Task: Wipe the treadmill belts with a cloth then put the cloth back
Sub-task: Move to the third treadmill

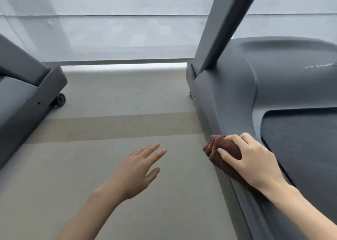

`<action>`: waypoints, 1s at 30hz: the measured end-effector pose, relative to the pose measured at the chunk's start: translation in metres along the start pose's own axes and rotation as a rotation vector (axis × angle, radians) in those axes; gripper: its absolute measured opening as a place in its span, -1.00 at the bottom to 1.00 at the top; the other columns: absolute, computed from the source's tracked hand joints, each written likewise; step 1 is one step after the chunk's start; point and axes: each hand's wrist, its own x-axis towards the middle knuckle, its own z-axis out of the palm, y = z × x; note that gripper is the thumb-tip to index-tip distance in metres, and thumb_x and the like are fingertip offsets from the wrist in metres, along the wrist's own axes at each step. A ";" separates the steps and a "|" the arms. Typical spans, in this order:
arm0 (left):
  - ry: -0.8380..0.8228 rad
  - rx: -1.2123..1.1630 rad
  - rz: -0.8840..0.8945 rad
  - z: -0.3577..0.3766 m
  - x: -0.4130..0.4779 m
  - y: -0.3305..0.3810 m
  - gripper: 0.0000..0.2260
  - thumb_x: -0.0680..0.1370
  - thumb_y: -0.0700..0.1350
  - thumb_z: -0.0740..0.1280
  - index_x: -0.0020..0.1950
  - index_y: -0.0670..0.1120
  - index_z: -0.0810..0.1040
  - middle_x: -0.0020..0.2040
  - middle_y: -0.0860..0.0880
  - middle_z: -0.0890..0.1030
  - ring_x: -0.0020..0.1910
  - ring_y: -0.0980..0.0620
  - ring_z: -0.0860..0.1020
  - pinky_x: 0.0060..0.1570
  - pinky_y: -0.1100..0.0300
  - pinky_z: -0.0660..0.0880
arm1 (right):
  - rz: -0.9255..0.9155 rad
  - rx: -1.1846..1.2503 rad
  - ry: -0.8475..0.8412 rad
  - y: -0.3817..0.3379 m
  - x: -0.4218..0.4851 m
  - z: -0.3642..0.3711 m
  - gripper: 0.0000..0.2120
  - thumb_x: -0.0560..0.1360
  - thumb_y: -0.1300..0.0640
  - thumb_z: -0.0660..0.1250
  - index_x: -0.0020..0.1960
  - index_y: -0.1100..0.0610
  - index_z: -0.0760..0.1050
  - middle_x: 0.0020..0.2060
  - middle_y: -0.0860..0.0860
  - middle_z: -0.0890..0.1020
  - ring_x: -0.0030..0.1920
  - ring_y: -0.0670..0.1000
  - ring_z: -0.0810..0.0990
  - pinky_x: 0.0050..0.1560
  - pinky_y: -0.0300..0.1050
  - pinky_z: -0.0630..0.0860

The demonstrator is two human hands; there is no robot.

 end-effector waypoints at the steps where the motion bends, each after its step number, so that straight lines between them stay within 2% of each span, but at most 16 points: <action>1: 0.013 -0.005 -0.018 -0.006 -0.005 -0.013 -0.55 0.62 0.14 0.01 0.48 0.31 -0.06 0.51 0.28 -0.05 0.48 0.22 0.01 0.36 0.30 0.03 | -0.033 0.001 -0.017 -0.018 0.005 0.004 -0.58 0.39 -0.33 0.13 0.09 -0.13 0.48 -0.17 -0.10 0.44 -0.13 -0.03 0.49 -0.27 -0.13 0.35; 6: 0.066 0.014 -0.045 -0.043 -0.015 -0.068 -0.57 0.60 0.16 0.04 0.45 0.34 0.04 0.48 0.29 0.11 0.45 0.23 0.12 0.34 0.26 0.18 | -0.147 -0.048 -0.068 -0.100 0.031 0.017 -0.55 0.40 -0.38 0.03 0.12 -0.16 0.41 -0.12 -0.12 0.40 -0.07 -0.06 0.46 -0.23 -0.14 0.38; 11: 0.130 0.058 -0.038 -0.084 -0.016 -0.110 -0.56 0.59 0.16 0.06 0.47 0.26 0.10 0.47 0.23 0.20 0.44 0.21 0.14 0.35 0.27 0.09 | -0.216 -0.094 -0.089 -0.161 0.059 0.011 -0.51 0.38 -0.39 -0.03 0.11 -0.14 0.40 -0.12 -0.12 0.39 -0.05 -0.05 0.45 -0.23 -0.15 0.34; 16: 0.097 0.065 -0.026 -0.118 -0.026 -0.138 -0.56 0.58 0.17 0.08 0.47 0.23 0.16 0.43 0.21 0.29 0.42 0.19 0.19 0.33 0.26 0.12 | -0.244 -0.123 -0.119 -0.214 0.084 0.008 -0.58 0.45 -0.35 0.08 0.14 -0.13 0.40 -0.07 -0.10 0.42 0.04 -0.04 0.44 -0.20 -0.15 0.29; 24: 0.105 0.098 -0.086 -0.171 -0.003 -0.176 -0.58 0.57 0.17 0.11 0.43 0.18 0.27 0.35 0.21 0.39 0.33 0.16 0.32 0.23 0.23 0.22 | -0.328 -0.140 -0.119 -0.263 0.139 0.007 -0.59 0.45 -0.34 0.10 0.13 -0.10 0.41 -0.16 -0.09 0.35 -0.04 0.00 0.47 -0.22 -0.14 0.28; 30: 0.075 0.089 -0.158 -0.240 0.016 -0.170 -0.57 0.55 0.20 0.09 0.42 0.18 0.28 0.32 0.19 0.43 0.29 0.14 0.37 0.23 0.19 0.25 | -0.391 -0.172 -0.139 -0.299 0.191 -0.048 -0.56 0.41 -0.35 0.05 0.06 -0.07 0.41 -0.21 -0.08 0.35 -0.18 0.00 0.38 -0.28 -0.12 0.24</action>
